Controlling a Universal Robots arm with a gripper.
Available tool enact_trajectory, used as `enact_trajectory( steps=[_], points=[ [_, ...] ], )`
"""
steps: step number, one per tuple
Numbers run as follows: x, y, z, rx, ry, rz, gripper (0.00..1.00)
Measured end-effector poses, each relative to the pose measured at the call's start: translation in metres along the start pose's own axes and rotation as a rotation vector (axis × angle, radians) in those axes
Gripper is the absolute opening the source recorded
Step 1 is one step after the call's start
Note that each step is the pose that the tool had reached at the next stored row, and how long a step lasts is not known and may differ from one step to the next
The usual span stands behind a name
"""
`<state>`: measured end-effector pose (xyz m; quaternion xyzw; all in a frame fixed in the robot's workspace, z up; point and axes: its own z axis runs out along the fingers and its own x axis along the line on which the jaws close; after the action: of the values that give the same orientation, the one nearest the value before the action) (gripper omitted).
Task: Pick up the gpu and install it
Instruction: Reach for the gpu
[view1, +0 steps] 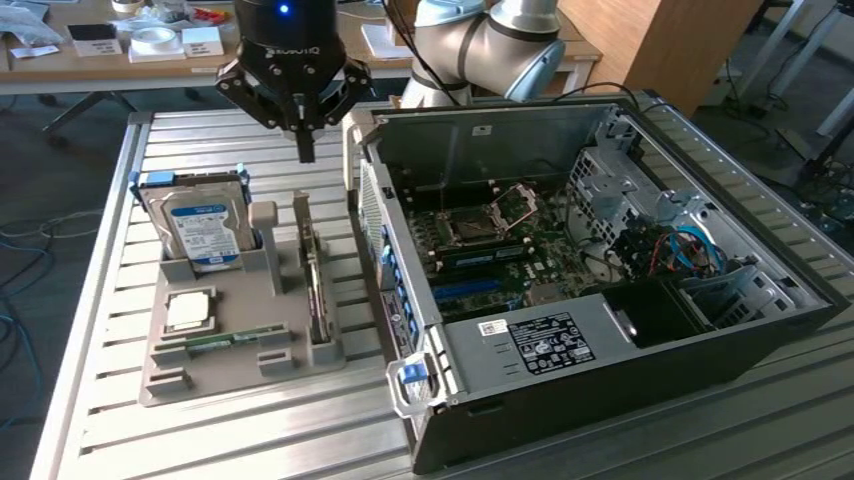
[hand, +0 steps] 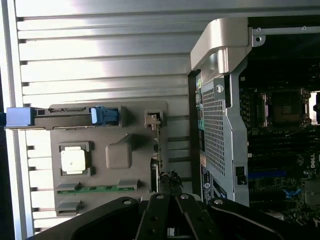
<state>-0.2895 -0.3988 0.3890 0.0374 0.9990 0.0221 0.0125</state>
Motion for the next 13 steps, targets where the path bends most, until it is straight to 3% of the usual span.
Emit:
enact_trajectory(
  steps=[13],
  points=[
    [0.007,-0.0004,-0.0001,0.0,0.0,0.0,0.11]
  ],
)
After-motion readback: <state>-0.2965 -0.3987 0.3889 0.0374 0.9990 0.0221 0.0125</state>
